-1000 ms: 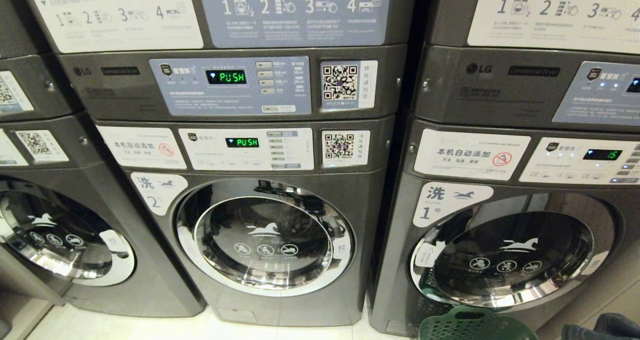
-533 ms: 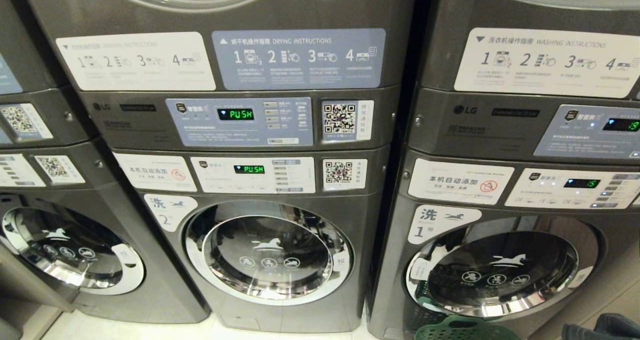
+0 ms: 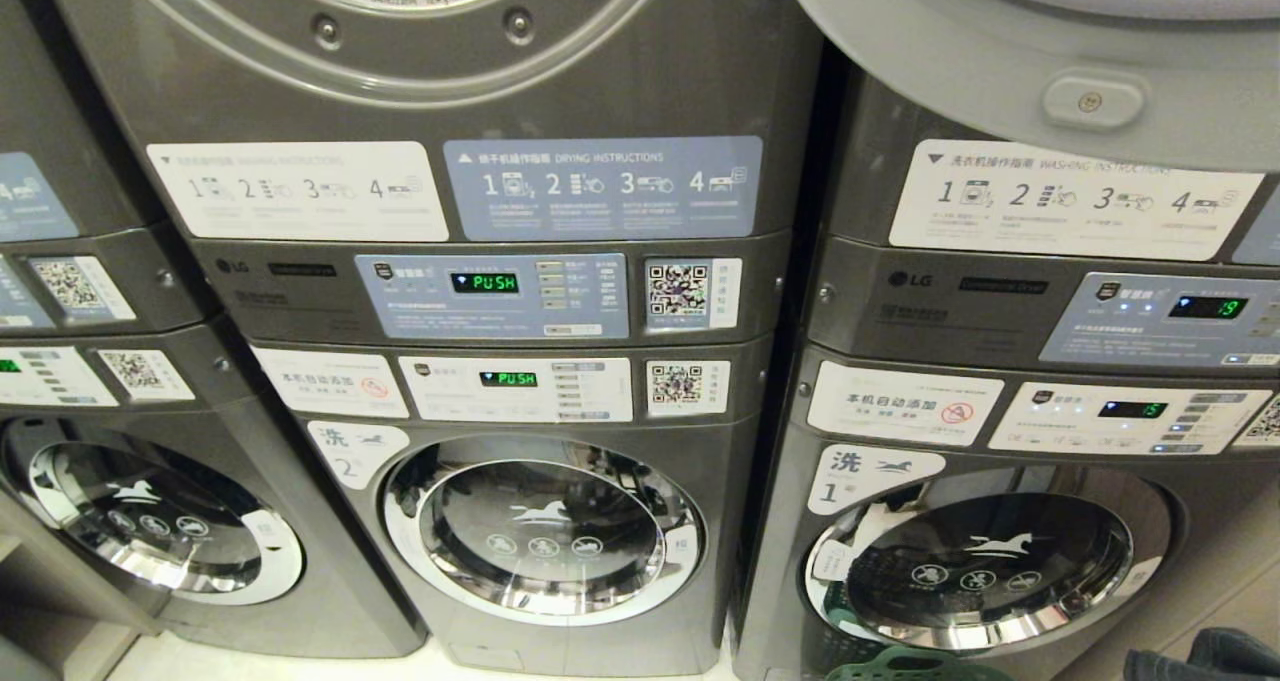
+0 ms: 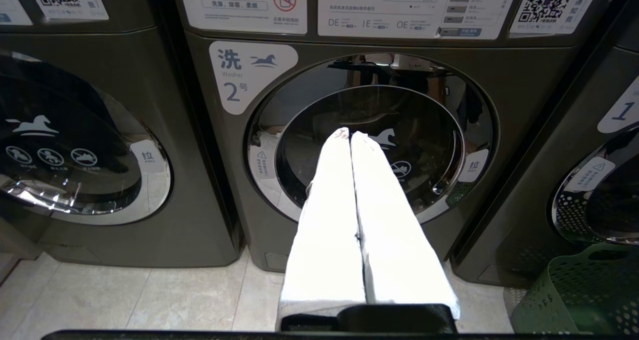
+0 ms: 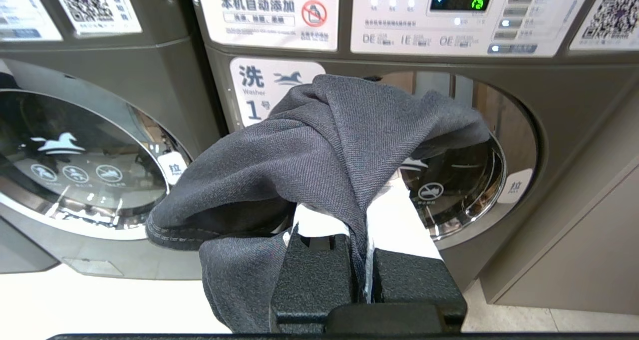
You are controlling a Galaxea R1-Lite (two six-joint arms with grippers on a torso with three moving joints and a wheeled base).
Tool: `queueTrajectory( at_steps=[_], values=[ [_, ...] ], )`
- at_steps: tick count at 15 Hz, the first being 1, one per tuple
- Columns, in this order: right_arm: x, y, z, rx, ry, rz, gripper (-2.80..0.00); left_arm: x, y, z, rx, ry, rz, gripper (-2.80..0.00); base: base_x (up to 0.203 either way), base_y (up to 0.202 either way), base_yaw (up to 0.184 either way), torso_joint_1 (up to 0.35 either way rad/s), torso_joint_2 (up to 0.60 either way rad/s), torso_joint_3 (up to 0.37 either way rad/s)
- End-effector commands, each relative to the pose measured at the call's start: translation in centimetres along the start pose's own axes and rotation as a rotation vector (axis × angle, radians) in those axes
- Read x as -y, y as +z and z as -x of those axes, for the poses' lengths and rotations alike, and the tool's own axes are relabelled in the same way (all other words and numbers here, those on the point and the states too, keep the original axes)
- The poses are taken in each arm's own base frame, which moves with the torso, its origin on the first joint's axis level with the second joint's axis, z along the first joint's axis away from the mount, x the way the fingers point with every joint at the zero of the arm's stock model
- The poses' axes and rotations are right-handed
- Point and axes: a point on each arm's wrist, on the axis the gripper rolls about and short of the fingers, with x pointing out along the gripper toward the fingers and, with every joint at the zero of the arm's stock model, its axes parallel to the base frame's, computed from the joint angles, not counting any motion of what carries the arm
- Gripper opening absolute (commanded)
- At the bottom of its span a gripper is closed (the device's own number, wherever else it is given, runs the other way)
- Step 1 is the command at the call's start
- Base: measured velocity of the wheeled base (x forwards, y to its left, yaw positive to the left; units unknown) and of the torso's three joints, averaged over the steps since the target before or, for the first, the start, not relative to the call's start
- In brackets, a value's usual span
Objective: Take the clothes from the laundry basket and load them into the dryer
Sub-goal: Put the clothes in the dryer
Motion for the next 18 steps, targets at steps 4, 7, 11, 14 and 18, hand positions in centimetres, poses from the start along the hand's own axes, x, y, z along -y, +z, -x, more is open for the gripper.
queueTrajectory(
  at_steps=[4,7,11,14,18],
  values=[
    [0.0,0.0,-0.01,-0.001,0.001,0.0,-2.8,0.0,0.01,0.02,0.002,0.0,0.0,-2.8,0.0,0.0,0.0,0.158,-0.34,-0.189],
    [0.0,0.0,-0.01,-0.001,0.0,-0.002,-2.8,0.0,0.01,0.02,0.002,0.001,0.0,-2.8,0.0,0.0,0.0,0.162,-0.33,-0.182],
    [0.0,0.0,-0.01,-0.001,0.001,-0.002,-2.8,0.0,0.01,0.02,0.002,0.0,0.0,-2.8,0.0,0.0,0.0,0.147,-0.32,-0.167],
    [0.0,0.0,-0.01,-0.001,0.0,-0.002,-2.8,0.0,0.01,0.02,0.002,0.0,0.0,-2.8,0.0,0.0,0.0,0.155,-0.33,-0.172],
    [0.0,0.0,-0.01,-0.001,0.001,-0.002,-2.8,0.0,0.01,0.02,0.002,0.0,0.0,-2.8,0.0,0.0,0.0,0.121,-0.24,-0.132]
  ],
)
